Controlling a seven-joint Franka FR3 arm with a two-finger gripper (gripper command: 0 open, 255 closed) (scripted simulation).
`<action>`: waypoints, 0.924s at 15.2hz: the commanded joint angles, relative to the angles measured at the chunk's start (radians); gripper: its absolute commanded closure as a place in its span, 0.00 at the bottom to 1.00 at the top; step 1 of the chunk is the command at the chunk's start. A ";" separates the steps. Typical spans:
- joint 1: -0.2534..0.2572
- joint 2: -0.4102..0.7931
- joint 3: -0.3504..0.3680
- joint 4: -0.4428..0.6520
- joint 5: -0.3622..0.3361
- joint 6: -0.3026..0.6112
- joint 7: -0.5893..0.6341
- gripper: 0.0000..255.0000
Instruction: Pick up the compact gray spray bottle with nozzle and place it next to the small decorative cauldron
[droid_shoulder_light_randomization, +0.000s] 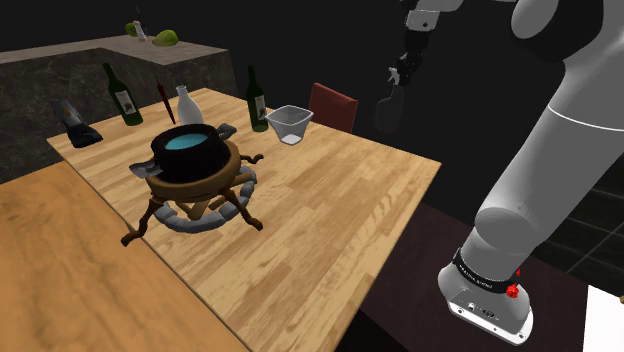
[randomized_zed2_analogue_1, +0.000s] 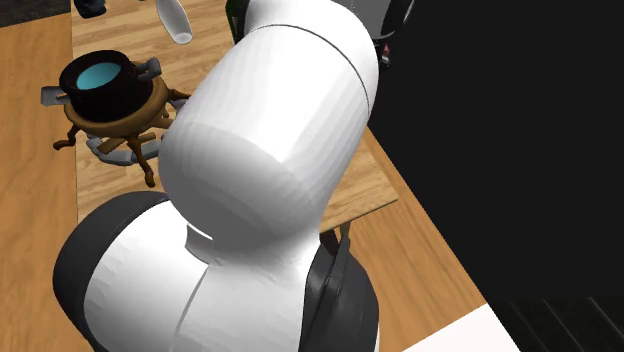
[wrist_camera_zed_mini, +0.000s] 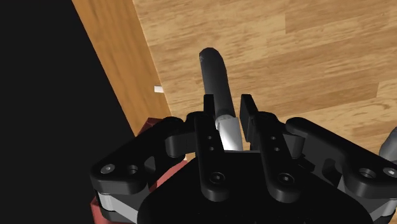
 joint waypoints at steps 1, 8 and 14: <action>-0.001 0.006 -0.001 0.039 0.002 -0.034 0.000 1.00; -0.005 0.023 -0.004 0.152 0.010 -0.133 0.001 1.00; -0.011 0.051 -0.010 0.265 0.024 -0.222 -0.003 1.00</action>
